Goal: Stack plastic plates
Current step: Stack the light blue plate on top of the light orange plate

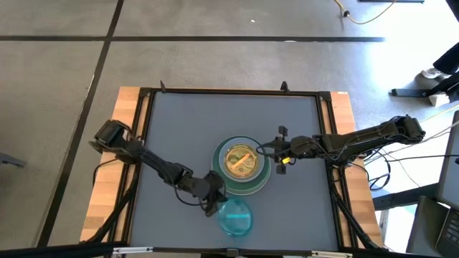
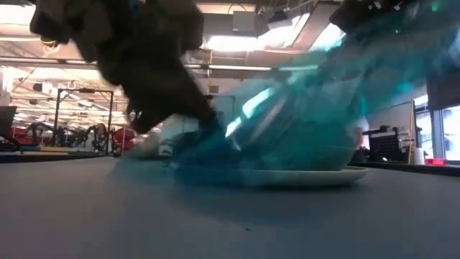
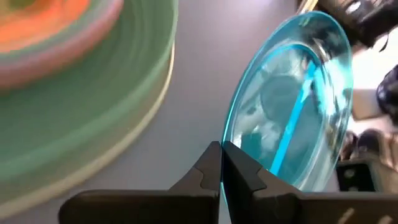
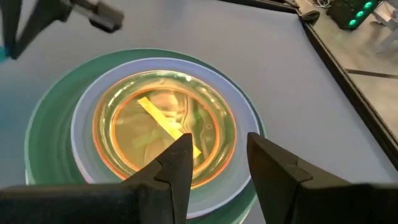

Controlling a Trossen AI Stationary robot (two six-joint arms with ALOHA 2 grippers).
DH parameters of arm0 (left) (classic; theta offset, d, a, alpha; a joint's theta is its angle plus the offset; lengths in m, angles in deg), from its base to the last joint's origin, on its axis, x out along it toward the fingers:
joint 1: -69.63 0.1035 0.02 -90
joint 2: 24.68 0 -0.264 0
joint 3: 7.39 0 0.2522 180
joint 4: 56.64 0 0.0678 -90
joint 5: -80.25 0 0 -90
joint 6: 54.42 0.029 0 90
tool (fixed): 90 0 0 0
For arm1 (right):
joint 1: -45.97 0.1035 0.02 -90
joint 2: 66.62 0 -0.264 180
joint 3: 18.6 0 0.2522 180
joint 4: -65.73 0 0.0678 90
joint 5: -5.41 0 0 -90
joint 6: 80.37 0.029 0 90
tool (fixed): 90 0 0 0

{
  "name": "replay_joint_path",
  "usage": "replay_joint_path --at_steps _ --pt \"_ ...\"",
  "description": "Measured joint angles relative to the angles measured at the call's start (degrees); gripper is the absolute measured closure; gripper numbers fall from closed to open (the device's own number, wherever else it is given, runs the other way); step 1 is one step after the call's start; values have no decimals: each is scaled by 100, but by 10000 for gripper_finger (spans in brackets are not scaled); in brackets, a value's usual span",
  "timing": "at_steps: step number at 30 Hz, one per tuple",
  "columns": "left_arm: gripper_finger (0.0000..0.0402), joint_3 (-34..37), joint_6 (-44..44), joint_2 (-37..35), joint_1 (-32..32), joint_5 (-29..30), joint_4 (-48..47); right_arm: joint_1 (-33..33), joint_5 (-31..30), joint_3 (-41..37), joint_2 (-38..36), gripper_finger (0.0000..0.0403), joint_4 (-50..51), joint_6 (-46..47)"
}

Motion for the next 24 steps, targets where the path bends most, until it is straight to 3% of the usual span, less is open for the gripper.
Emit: replay_joint_path --at_steps 8,15,24 --pt "401 -3 977 -665 388 954 0 1 -42 2 -7 258 -16 0" --pt "401 -13 1741 -1014 1130 1053 39 2 -508 2 -292 258 100 -149" --pt "401 -13 1849 -1039 2155 848 -122 2 -637 11 -1174 258 387 -106"
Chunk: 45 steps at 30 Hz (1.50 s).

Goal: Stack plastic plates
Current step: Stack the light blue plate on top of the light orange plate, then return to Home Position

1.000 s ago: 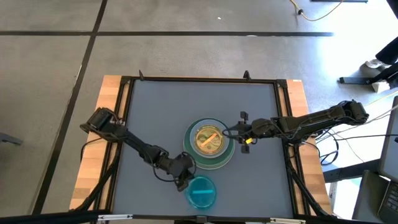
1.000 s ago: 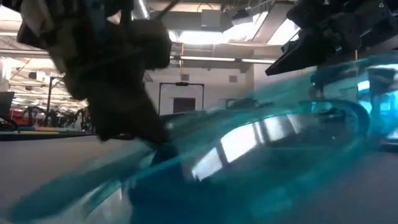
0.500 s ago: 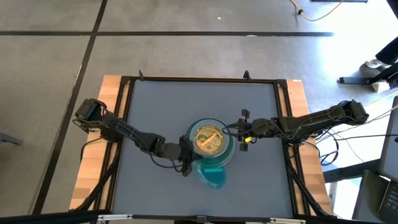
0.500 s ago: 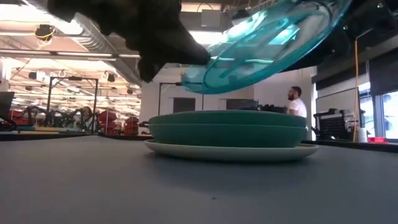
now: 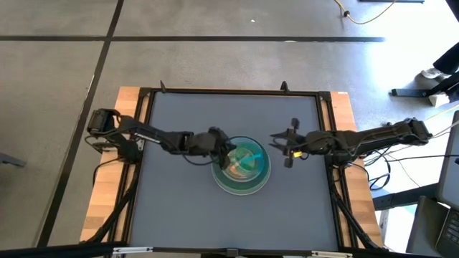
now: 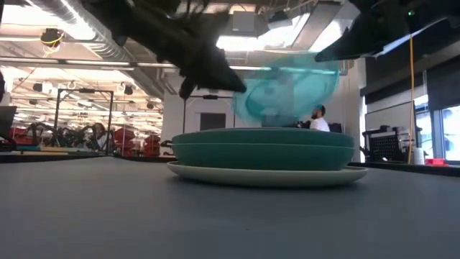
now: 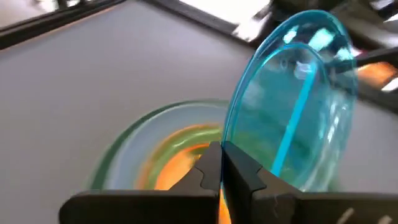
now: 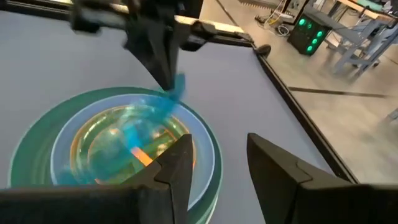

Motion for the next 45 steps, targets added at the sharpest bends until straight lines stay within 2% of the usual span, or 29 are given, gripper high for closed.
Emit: replay_joint_path --at_steps 5,11,18,21,25,28,32,36,40,45 --pt "401 0 60 159 256 -35 -304 0 0 0 -126 258 224 10" --pt "397 0 49 314 212 -154 -614 0 4 0 -6 258 269 23" --pt "354 0 294 313 258 -144 -785 0 6 0 260 258 325 384" --pt "329 0 306 291 257 -253 -838 0 0 -2 359 258 275 141" --pt "315 0 595 -42 256 -444 -997 -2 -101 -4 381 258 -135 -348" --pt "314 0 985 -360 206 -232 -1269 -2 -6 -4 350 258 -348 -489" --pt "313 -6 1224 -729 180 -16 -1559 -2 167 -3 313 258 -97 -348" --pt "313 -4 1248 -754 181 -447 -1717 -2 202 -9 307 258 207 -129" --pt "319 79 1721 -831 138 -334 -1951 0 231 -21 306 258 274 46" --pt "342 784 2511 -1121 105 -1714 -1158 0 905 -333 306 258 -260 -566"
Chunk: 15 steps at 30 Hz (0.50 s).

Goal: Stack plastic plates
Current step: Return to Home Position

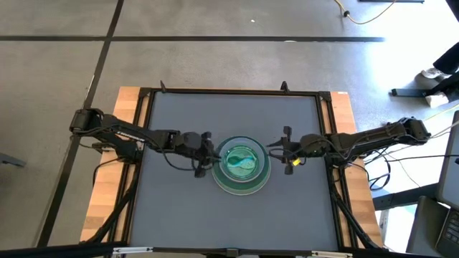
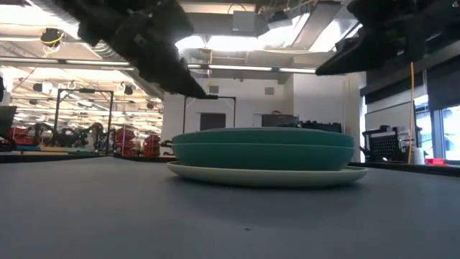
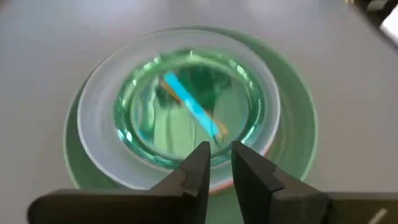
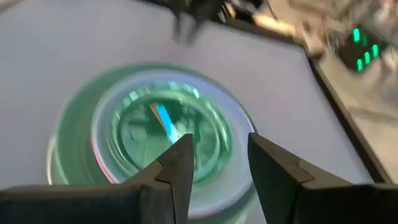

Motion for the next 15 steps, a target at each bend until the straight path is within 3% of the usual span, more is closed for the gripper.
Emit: replay_joint_path --at_steps 3,6,10,15 --pt "357 580 -79 -366 17 63 878 -18 247 -143 -71 266 -442 -334" --pt "371 1145 -101 -863 7 567 1426 -148 551 -198 -263 290 -452 -353" --pt "385 1800 -116 -1584 15 1084 1862 -381 1026 -424 -693 337 -461 -312" --pt "395 2528 -230 -2390 13 1327 2213 -768 1416 -833 -1262 386 -797 -194"
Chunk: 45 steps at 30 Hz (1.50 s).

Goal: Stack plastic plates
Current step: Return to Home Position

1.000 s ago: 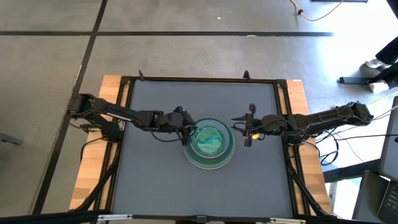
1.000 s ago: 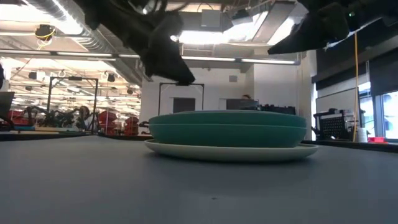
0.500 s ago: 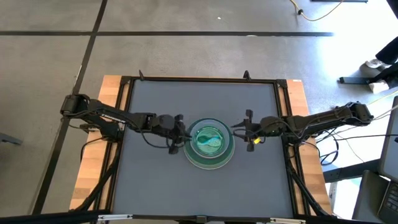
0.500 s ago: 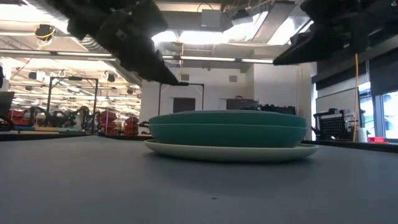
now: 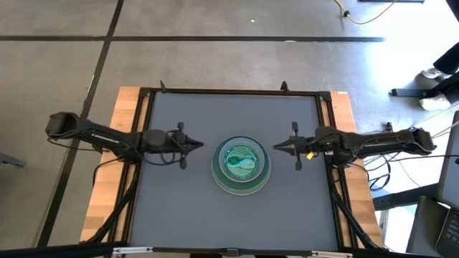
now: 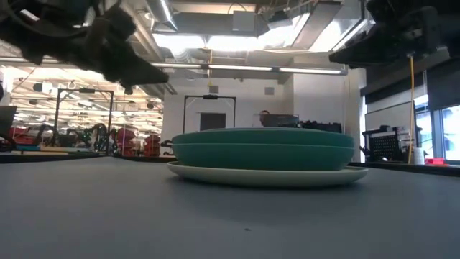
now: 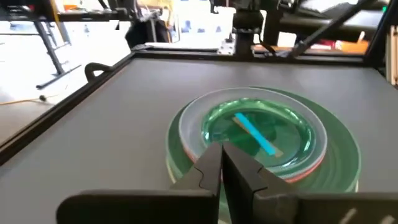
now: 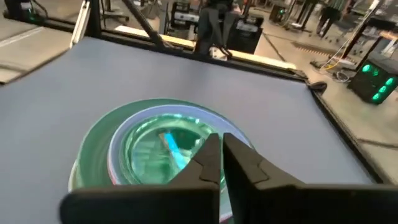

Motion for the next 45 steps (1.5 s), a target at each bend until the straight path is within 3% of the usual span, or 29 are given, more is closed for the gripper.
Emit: replay_joint_path --at_steps 3,10,27,30,34,40,45 --pt "399 391 -98 -420 0 46 248 -210 167 -280 -293 400 -144 276" --pt "400 1490 -351 -1213 2 138 1234 -321 195 -852 -818 388 -324 1285" --pt "400 1517 -574 -2464 -206 171 3 -322 170 -1068 -1039 386 -588 1886" --pt "400 1517 -586 -2863 -246 399 -507 -322 280 -1133 -1095 386 -624 2099" --pt "400 1517 -573 -3423 -240 799 -1273 -322 252 -1460 -1521 386 -690 2405" --pt "400 1517 -407 -4267 -246 50 -1618 -322 182 -1857 -2521 386 -808 2567" --pt "400 1517 -349 -4985 -241 226 -2300 -322 -141 -1909 -3349 386 38 2637"
